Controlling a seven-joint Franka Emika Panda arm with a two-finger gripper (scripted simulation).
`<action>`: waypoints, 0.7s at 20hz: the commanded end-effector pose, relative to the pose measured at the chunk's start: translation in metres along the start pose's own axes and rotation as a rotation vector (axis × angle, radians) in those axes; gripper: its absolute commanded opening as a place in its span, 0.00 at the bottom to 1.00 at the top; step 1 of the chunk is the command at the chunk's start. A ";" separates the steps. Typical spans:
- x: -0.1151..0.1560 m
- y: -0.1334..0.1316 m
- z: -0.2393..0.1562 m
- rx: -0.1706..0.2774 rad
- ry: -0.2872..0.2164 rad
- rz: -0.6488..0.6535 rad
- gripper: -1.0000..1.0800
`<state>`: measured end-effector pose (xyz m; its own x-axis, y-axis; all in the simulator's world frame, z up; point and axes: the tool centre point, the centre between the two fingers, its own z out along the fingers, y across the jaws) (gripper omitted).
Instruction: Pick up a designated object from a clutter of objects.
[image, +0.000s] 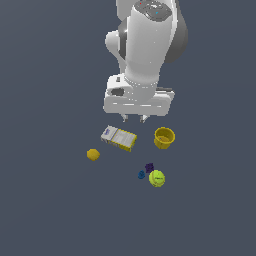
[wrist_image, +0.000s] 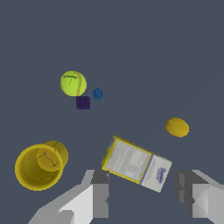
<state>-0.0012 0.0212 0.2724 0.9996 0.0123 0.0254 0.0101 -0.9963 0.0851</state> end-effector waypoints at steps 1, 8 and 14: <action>0.001 -0.013 0.014 -0.028 0.015 -0.011 0.62; -0.004 -0.064 0.060 -0.098 0.081 -0.068 0.62; -0.021 -0.118 0.098 -0.112 0.142 -0.141 0.62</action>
<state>-0.0151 0.1168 0.1748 0.9800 0.1486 0.1324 0.1194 -0.9712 0.2061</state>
